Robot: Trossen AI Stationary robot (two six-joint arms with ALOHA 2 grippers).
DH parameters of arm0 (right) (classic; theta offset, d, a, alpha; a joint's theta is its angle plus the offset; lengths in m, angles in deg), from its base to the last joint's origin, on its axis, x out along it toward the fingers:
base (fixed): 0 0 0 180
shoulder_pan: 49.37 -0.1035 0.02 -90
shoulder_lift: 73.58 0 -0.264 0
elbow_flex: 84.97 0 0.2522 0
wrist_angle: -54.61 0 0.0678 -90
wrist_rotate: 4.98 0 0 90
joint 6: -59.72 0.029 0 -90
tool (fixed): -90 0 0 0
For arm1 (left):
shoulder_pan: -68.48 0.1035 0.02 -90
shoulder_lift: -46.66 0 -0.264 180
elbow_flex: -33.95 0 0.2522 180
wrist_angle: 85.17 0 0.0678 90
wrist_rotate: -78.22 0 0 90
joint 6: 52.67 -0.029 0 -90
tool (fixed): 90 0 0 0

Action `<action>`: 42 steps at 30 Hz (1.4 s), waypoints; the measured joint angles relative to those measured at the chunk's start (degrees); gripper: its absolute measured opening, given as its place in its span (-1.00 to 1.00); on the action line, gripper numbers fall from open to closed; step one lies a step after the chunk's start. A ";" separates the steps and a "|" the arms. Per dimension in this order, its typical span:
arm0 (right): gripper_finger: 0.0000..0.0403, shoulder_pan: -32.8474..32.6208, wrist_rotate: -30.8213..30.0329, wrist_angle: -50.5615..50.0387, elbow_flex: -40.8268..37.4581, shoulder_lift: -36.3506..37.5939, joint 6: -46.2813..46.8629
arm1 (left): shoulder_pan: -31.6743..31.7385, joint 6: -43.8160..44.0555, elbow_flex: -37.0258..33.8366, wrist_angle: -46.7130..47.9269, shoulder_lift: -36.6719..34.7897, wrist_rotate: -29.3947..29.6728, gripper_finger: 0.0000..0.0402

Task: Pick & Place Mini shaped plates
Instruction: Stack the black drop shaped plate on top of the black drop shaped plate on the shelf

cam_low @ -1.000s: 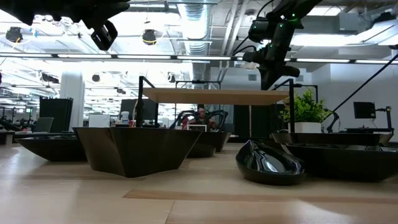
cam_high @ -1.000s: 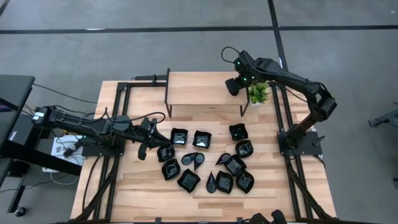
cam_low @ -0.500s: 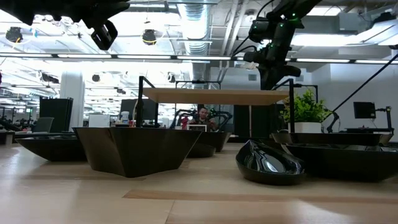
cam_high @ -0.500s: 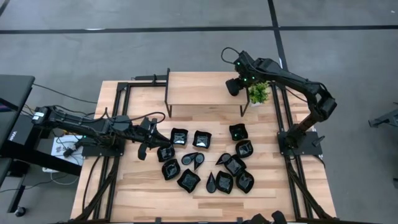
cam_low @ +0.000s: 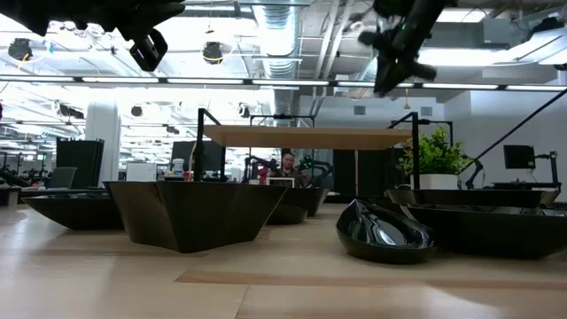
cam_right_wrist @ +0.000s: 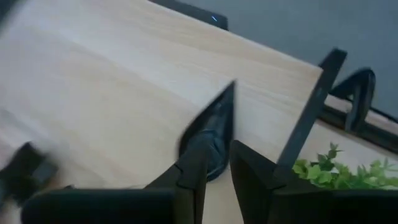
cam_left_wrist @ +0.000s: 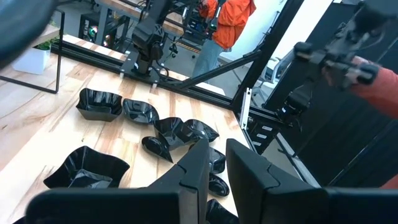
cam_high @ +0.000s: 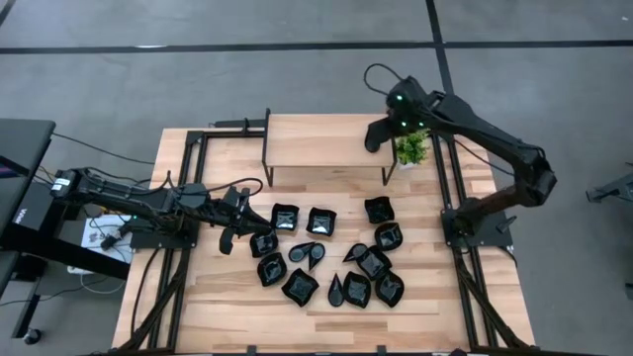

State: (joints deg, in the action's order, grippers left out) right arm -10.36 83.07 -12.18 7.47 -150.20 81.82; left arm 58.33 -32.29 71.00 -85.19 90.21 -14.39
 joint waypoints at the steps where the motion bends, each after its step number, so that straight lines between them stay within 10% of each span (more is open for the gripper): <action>1: -0.68 -0.78 -0.16 0.24 0.00 1.26 -0.16 | 0.02 0.00 0.00 0.00 0.00 0.00 -0.72; 14: -0.68 -22.01 -8.50 2.38 0.00 12.98 -1.65 | 0.02 -0.63 0.00 0.00 0.00 0.00 -0.72; 33: -0.68 -51.23 -8.49 0.33 -0.14 1.12 -7.05 | 0.00 -0.92 0.00 0.02 0.02 -0.69 -0.72; 42: -0.68 -58.20 -9.60 13.88 -12.78 8.75 -7.02 | -0.04 -2.10 0.00 0.02 0.11 -0.67 -0.72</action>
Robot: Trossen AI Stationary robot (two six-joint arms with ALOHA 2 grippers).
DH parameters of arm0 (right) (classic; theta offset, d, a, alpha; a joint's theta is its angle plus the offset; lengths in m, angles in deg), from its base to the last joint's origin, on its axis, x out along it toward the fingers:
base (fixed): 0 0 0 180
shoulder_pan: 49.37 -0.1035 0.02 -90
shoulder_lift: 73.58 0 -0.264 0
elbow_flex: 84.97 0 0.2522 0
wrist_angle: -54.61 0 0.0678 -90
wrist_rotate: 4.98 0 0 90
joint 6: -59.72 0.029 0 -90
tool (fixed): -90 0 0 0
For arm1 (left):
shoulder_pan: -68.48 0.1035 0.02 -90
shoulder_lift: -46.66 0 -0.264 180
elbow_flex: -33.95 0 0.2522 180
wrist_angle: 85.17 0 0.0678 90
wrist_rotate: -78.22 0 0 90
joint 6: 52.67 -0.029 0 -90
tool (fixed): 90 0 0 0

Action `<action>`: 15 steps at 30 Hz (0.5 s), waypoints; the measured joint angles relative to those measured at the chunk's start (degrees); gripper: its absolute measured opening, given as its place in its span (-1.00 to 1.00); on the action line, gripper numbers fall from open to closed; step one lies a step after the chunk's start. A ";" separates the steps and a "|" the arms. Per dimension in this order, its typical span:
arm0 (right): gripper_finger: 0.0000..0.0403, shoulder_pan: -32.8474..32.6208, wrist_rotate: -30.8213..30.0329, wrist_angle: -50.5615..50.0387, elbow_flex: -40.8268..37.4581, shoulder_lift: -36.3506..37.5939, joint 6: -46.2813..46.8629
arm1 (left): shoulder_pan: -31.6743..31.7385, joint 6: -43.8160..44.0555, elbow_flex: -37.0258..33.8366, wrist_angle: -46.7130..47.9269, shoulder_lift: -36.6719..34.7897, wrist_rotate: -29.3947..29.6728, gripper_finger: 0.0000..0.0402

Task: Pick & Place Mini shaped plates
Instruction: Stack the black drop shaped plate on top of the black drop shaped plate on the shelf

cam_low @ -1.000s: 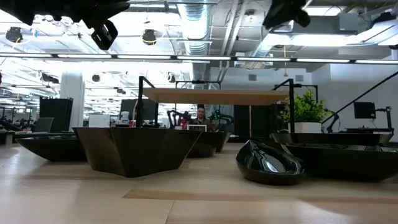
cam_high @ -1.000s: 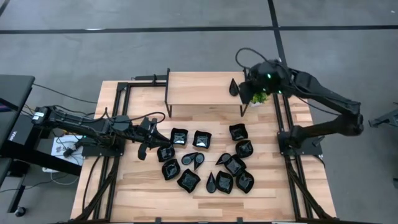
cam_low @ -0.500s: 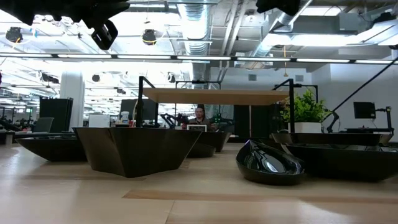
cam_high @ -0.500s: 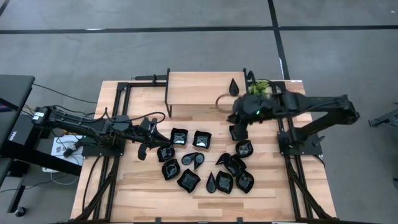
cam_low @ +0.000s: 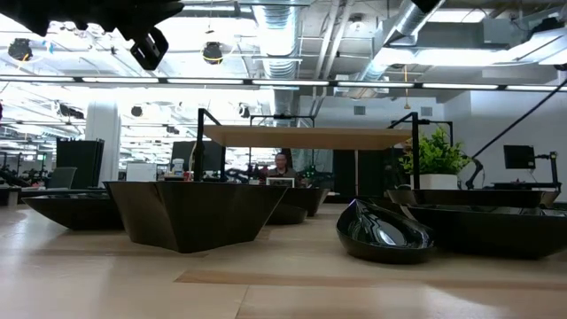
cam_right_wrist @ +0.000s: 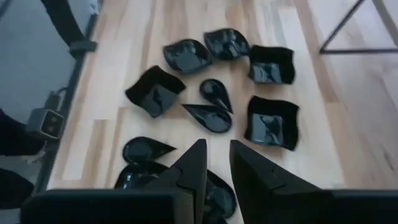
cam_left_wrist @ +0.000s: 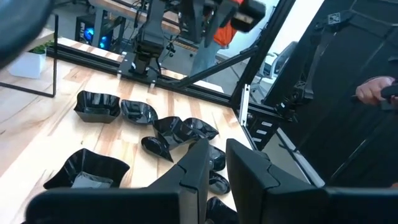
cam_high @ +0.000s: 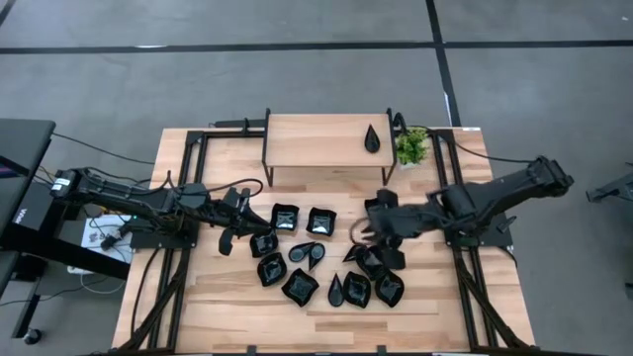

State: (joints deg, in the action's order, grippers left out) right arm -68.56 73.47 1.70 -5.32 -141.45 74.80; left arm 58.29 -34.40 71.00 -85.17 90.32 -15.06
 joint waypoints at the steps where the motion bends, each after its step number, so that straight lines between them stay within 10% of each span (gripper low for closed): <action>1: -0.68 -0.49 -0.46 2.49 -2.75 1.55 0.44 | 0.00 -0.04 0.00 0.00 0.00 0.31 -0.72; 9: -0.68 -1.06 -0.50 19.03 -24.97 10.90 6.42 | 0.00 -0.04 0.00 -0.68 0.69 3.38 -0.72; 15: -0.68 -0.63 -0.52 26.88 -27.74 8.54 3.58 | -0.02 2.29 0.00 -3.23 6.18 3.46 -0.72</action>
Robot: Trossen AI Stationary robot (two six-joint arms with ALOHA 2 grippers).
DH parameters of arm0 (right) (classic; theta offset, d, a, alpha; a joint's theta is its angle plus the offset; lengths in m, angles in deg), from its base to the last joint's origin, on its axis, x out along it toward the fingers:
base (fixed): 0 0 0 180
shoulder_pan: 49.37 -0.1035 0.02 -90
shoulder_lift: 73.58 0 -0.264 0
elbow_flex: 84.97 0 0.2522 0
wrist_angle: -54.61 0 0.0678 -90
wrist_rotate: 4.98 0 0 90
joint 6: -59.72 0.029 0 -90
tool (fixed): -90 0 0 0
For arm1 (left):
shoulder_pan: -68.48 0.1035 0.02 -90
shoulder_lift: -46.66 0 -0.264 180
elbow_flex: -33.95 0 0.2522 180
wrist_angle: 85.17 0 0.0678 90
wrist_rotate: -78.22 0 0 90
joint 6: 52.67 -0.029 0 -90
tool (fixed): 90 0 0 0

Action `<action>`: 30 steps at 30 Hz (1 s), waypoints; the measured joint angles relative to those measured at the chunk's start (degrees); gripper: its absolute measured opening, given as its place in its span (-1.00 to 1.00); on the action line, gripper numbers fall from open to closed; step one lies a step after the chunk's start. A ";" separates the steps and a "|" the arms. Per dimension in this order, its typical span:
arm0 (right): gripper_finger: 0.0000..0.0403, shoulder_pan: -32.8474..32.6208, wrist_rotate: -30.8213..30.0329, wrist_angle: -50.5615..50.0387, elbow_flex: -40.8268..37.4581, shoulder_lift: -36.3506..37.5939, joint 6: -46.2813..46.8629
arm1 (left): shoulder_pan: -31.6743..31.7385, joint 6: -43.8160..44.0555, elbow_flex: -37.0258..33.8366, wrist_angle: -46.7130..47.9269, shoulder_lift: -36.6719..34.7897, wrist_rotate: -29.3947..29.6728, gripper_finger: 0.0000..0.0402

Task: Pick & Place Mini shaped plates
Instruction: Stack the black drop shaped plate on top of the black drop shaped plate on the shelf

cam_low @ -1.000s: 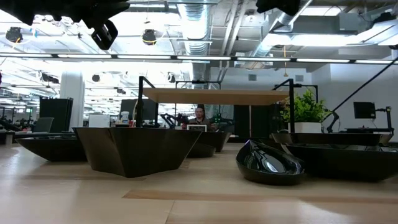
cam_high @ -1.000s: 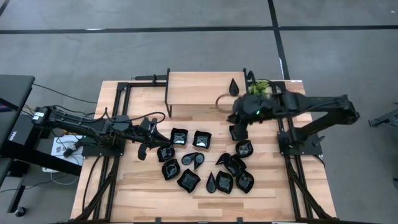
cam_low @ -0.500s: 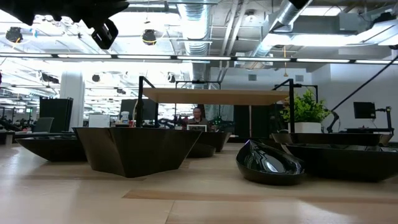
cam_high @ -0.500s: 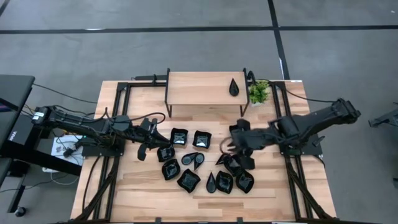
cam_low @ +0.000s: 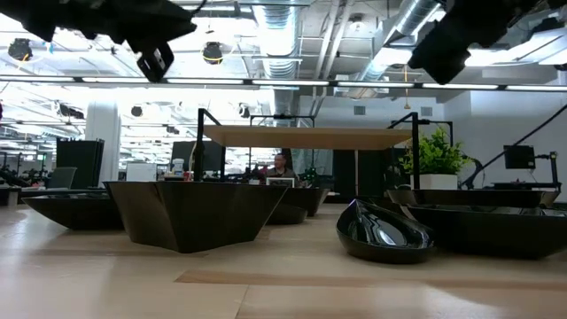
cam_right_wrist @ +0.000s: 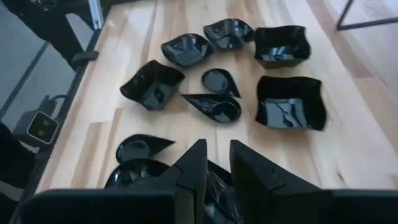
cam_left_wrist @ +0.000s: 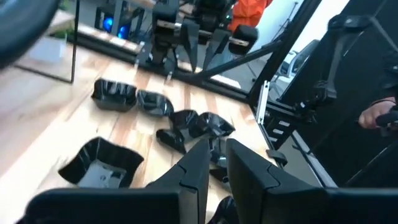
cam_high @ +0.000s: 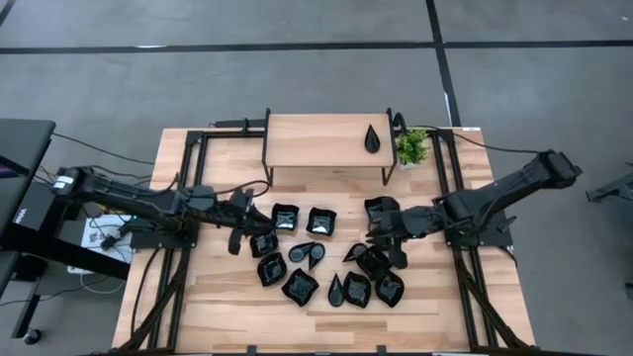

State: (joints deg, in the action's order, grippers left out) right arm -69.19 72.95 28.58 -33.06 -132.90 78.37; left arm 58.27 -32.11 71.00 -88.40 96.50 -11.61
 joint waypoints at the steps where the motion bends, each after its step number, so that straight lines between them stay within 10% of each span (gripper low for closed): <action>1: -0.68 0.37 -0.01 0.09 0.00 -0.64 -0.03 | 0.00 0.69 0.00 -0.94 1.23 -0.01 -0.72; 30: -0.68 10.92 18.22 -4.48 10.79 -24.17 -18.57 | -4.48 0.87 0.00 -6.83 14.34 -1.90 -0.72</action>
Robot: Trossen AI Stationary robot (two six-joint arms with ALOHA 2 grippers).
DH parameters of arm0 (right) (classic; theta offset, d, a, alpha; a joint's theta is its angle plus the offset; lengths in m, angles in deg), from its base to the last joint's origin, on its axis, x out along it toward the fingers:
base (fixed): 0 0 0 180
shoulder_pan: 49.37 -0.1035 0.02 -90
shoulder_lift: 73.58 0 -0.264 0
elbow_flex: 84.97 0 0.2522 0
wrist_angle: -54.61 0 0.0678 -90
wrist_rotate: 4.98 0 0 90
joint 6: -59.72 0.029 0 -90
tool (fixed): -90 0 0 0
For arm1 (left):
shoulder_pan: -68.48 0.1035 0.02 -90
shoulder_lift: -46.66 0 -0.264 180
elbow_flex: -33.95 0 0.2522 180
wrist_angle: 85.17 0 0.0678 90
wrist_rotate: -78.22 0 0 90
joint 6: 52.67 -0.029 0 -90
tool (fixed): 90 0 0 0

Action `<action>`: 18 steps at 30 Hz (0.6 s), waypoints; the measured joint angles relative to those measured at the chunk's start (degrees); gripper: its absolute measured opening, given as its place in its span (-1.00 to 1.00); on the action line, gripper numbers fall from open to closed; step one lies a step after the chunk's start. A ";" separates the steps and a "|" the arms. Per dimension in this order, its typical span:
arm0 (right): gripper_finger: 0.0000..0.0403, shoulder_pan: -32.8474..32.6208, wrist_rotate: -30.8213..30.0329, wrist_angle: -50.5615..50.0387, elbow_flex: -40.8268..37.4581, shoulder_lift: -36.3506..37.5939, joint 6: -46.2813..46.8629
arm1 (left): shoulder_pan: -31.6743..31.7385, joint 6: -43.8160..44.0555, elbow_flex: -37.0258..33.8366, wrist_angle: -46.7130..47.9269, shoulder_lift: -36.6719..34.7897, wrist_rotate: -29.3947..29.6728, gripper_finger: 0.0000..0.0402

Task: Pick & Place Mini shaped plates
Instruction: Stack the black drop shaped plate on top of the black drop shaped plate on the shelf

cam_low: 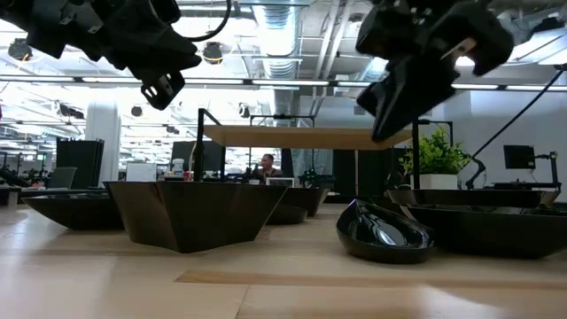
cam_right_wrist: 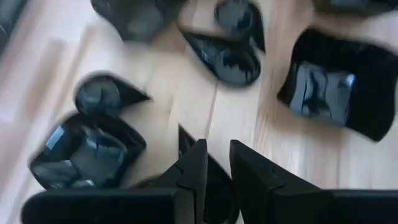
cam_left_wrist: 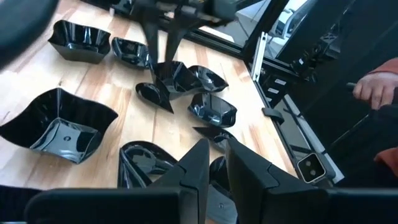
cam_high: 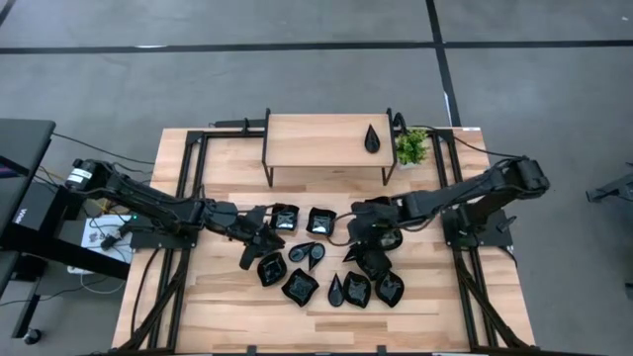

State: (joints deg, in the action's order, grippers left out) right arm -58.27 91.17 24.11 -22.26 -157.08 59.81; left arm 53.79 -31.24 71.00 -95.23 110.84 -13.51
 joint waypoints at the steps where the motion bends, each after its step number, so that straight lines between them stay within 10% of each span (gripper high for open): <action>1: -0.68 0.22 0.04 0.16 0.55 -1.09 -0.06 | 0.00 0.00 0.00 -0.10 0.00 -0.01 -0.72; 18: -0.68 -0.02 1.49 -2.95 3.31 -9.73 -13.88 | 0.00 0.00 0.00 -0.23 -0.04 0.01 -0.72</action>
State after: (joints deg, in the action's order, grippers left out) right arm -58.30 92.67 21.16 -18.96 -166.81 45.93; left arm 53.79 -31.24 71.00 -95.47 110.80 -13.50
